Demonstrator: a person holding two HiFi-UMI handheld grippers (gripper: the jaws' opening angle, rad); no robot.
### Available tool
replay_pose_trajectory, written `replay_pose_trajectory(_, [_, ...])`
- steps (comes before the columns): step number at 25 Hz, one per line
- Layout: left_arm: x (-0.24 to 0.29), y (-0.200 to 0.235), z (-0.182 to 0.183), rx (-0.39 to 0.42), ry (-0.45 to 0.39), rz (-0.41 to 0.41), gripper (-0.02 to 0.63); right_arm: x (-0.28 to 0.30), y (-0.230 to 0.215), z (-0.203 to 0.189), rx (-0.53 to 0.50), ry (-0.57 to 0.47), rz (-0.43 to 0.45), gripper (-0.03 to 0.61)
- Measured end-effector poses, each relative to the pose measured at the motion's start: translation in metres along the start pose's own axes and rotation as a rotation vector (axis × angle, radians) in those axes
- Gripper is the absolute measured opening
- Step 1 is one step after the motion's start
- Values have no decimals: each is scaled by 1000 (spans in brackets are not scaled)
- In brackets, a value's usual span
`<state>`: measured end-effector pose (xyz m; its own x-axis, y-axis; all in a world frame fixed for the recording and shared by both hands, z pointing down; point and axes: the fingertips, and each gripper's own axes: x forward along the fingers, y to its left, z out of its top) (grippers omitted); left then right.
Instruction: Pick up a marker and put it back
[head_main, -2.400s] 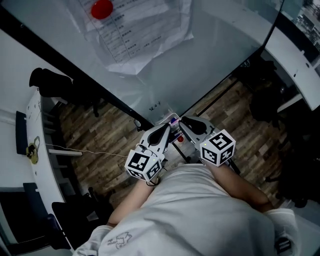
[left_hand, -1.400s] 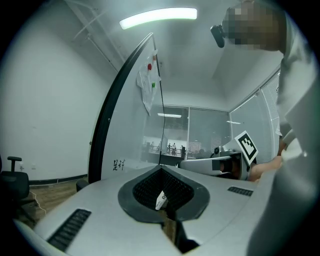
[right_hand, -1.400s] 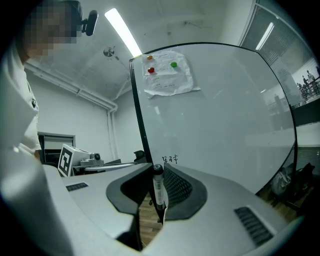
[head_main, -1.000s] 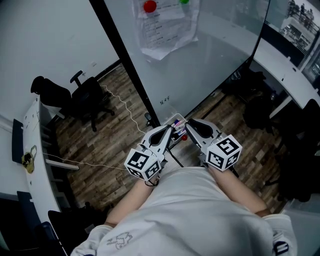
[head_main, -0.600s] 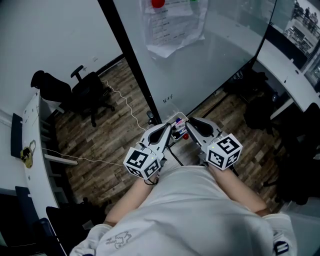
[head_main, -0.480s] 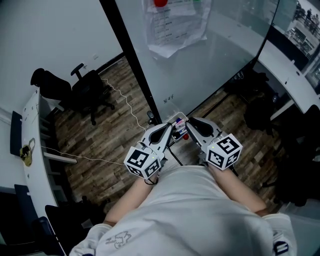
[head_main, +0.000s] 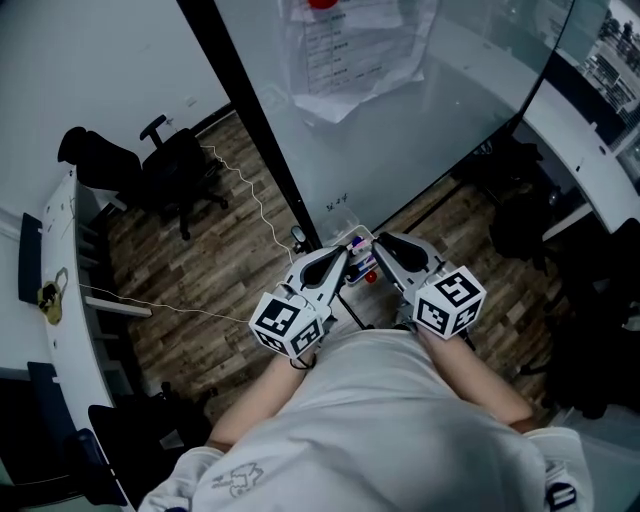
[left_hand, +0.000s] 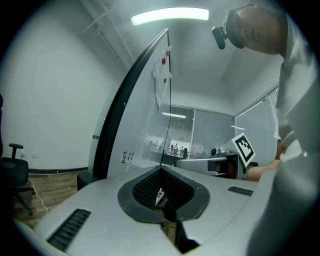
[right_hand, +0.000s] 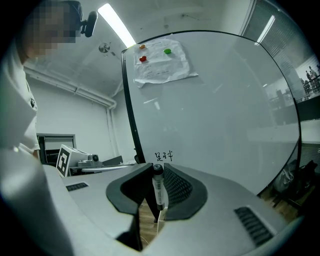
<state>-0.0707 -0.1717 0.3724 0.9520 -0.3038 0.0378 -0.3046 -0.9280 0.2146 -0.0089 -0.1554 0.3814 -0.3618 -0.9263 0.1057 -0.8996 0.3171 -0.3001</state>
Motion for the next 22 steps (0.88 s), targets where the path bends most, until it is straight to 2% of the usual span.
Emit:
replay_pose_trajectory(8, [10, 12, -9, -34, 14, 38, 5, 11, -12, -9, 22, 46, 26, 74])
replay_pose_trajectory(22, [28, 19, -32, -79, 71, 82, 5, 7, -42, -28, 95, 81, 19, 74])
